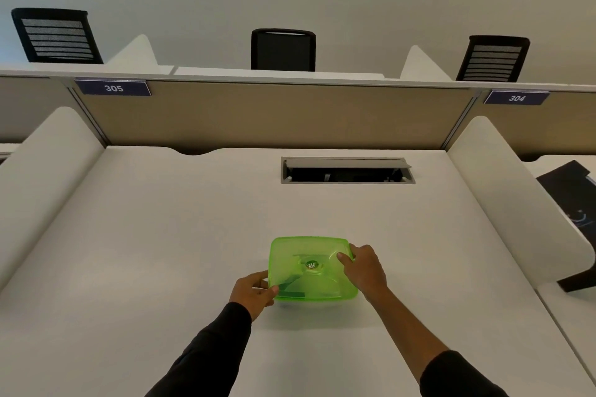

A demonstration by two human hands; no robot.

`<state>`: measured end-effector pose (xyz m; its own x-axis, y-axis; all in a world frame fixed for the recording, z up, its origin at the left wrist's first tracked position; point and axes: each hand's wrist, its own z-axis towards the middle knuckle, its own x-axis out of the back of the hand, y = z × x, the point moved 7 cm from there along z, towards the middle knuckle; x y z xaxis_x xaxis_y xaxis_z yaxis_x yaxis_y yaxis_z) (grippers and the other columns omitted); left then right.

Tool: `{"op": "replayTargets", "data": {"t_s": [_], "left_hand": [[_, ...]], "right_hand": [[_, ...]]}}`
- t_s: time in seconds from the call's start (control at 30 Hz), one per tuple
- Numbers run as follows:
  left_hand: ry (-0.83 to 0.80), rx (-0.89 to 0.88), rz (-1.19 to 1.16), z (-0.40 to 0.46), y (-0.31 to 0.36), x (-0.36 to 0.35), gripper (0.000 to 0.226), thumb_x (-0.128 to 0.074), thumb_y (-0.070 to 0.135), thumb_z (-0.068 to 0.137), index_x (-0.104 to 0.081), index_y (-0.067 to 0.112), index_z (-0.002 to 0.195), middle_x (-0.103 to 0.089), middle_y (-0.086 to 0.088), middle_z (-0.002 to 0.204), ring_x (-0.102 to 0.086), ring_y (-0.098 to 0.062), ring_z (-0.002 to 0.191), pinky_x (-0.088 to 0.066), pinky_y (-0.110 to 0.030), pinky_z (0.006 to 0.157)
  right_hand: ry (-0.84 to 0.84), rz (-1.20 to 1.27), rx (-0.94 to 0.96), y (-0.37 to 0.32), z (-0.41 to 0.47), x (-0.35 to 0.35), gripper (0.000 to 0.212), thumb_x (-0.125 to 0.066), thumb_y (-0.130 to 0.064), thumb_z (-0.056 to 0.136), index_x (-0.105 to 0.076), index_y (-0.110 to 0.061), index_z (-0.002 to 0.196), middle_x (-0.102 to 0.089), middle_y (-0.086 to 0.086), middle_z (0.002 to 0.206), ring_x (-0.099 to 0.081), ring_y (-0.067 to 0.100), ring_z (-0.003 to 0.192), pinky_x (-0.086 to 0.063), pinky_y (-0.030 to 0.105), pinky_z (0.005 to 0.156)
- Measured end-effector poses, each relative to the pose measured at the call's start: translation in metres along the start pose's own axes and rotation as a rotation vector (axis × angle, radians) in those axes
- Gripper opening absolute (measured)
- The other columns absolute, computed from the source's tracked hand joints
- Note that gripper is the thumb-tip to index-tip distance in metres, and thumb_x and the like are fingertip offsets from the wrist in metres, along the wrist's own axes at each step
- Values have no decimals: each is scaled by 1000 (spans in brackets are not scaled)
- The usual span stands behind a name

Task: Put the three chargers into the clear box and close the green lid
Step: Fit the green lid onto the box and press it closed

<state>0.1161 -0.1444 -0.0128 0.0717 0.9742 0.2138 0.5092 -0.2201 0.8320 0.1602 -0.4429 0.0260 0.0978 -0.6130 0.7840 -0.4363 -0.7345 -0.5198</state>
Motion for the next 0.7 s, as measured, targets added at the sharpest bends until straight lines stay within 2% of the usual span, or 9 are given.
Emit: {"op": "replayTargets", "data": {"t_s": [0.07,0.23,0.3,0.43,0.5,0.57,0.6,0.67,0.7], "left_hand": [[-21,10,-10,1,1,0,50,-75,-3,85,-62,-1,133,-63,-11,84,-67,-25,74,-65,-43,81],[-41,22,29,4,-2,2,48,-72,-8,85,-59,-5,131,-64,-19,91,-68,-26,74,-64,-25,63],[-42,28,41,5,-4,2,47,-72,-8,86,-59,-4,131,-64,-20,93,-68,-27,75,-64,-28,65],[-72,62,49,9,-2,2,48,-74,-4,85,-60,0,130,-62,-14,95,-65,-28,80,-64,-45,79],[-89,61,81,13,6,1,51,-75,1,85,-59,5,133,-63,-10,102,-64,-27,85,-60,-42,75],[-55,43,87,20,19,0,49,-74,9,88,-59,5,135,-64,-12,110,-65,-30,96,-59,-38,73],[-23,36,73,23,27,-1,47,-72,13,91,-60,4,135,-65,-16,115,-65,-33,104,-61,-41,78],[51,34,31,31,42,-4,43,-65,20,97,-62,0,134,-65,-23,127,-62,-38,121,-58,-50,98],[85,38,24,34,50,-5,41,-62,23,99,-63,-1,132,-65,-24,129,-61,-38,124,-54,-49,105]], "right_hand": [[-7,-25,1,0,0,-1,52,-57,-48,103,-59,-12,140,-59,12,130,-63,32,123,-54,39,95],[-23,-85,8,0,0,-4,53,-50,-51,105,-54,-18,146,-58,12,132,-61,31,126,-54,42,97],[-22,-105,9,0,-1,-5,53,-48,-52,105,-52,-20,148,-57,11,133,-61,31,127,-54,43,98],[-20,-118,2,0,-1,-7,53,-47,-52,106,-52,-20,148,-57,11,134,-60,31,127,-52,41,95],[-19,-88,8,0,0,-6,48,-51,-50,105,-58,-18,141,-60,13,127,-63,32,121,-52,39,91],[2,42,15,1,2,-5,40,-58,-42,104,-66,-14,132,-63,14,117,-65,32,111,-56,38,91],[19,143,1,2,2,-5,39,-60,-37,103,-68,-13,133,-64,14,117,-66,31,112,-55,36,93],[59,330,-53,6,2,-8,40,-59,-30,105,-66,-10,139,-67,15,117,-66,30,111,-49,30,90],[78,389,-79,7,2,-11,39,-55,-29,106,-67,-8,137,-67,15,108,-66,28,101,-47,29,85]]}}
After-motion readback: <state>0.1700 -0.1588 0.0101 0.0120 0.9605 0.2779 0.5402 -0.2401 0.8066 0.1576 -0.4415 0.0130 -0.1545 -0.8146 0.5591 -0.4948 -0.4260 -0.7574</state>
